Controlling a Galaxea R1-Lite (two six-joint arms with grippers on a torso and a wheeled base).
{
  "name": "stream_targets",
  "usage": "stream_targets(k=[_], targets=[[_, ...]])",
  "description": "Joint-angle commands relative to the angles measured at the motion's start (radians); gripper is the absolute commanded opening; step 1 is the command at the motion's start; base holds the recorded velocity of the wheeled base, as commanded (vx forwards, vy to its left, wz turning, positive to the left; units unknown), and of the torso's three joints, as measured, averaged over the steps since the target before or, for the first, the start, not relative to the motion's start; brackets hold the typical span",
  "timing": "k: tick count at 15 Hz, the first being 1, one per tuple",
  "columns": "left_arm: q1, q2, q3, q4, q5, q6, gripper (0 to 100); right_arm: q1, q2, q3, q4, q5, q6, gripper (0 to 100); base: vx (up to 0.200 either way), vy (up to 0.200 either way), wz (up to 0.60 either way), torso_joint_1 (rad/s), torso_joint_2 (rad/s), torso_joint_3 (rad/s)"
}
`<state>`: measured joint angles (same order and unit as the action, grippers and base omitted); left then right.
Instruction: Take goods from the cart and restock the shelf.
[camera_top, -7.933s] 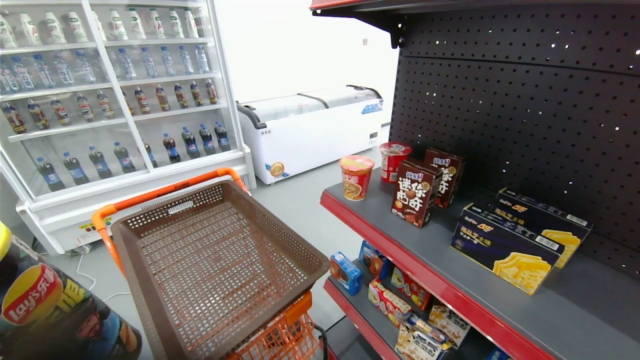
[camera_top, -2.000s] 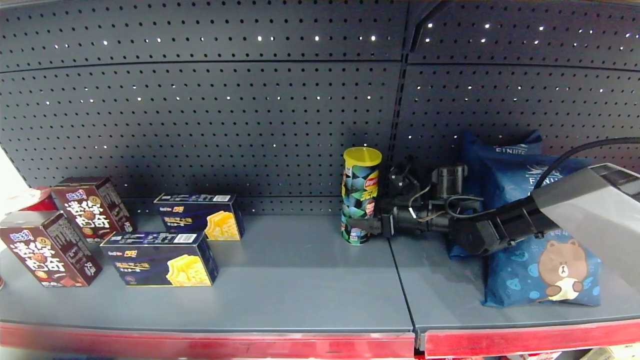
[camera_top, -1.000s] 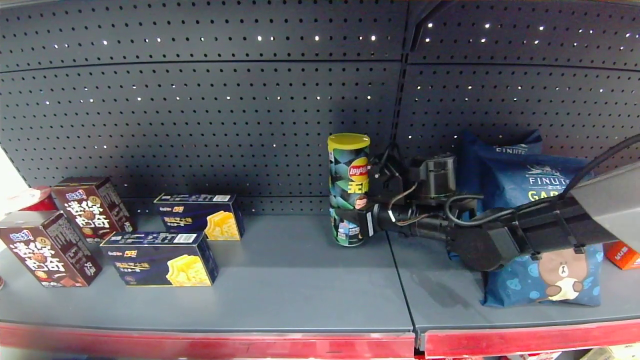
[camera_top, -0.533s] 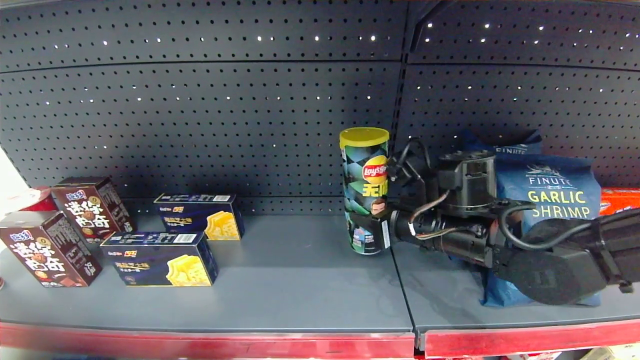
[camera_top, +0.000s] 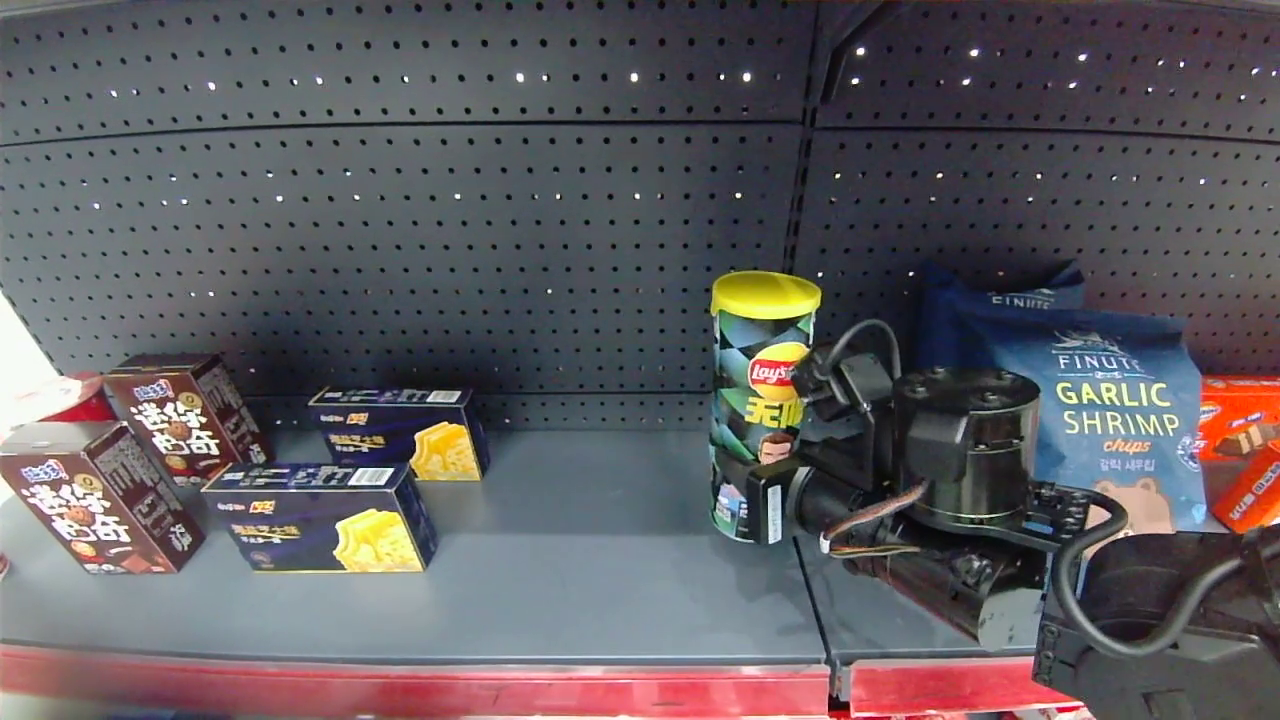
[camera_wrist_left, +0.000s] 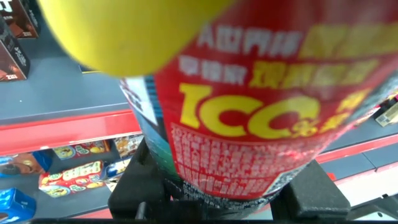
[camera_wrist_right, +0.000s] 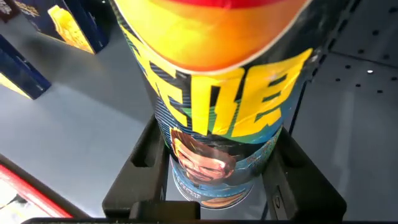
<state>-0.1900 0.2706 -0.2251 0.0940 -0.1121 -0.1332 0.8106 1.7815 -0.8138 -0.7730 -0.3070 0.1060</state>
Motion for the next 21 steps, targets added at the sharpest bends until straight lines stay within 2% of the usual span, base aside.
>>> stream_targets(k=[1, 5, 6, 9, 12, 21], targets=[[0.001, -0.001, 0.000, 0.001, 0.002, 0.000, 0, 0.005, 0.019, 0.018, -0.017, -0.006, 0.000, 0, 0.000, 0.000, 0.00, 0.000, 0.00, 0.000], [0.000, -0.022, 0.004, 0.003, 0.020, 0.000, 0, 0.012, 0.058, 0.139, -0.181, -0.009, -0.014, 0, 0.000, 0.000, 0.00, 0.000, 0.00, 0.000], [0.000, -0.022, 0.006, 0.003, 0.020, 0.000, 0, 0.016, 0.078, 0.160, -0.213, -0.050, -0.014, 0, 0.000, 0.000, 0.00, 0.000, 0.00, 0.000], [0.000, -0.021, 0.007, 0.001, 0.020, 0.000, 0, 0.053, 0.088, 0.162, -0.220, -0.098, -0.005, 0, 0.000, 0.000, 0.00, 0.000, 0.00, 0.000], [0.000, -0.022, 0.015, 0.001, 0.020, 0.000, 0, 0.081, 0.092, 0.162, -0.227, -0.099, -0.002, 0, 0.000, 0.000, 0.00, 0.000, 0.00, 0.000], [0.000, -0.027, 0.021, 0.003, 0.020, 0.000, 0, 0.078, 0.093, 0.213, -0.235, -0.099, 0.000, 0, 0.000, 0.000, 0.00, 0.000, 0.00, 0.000]])
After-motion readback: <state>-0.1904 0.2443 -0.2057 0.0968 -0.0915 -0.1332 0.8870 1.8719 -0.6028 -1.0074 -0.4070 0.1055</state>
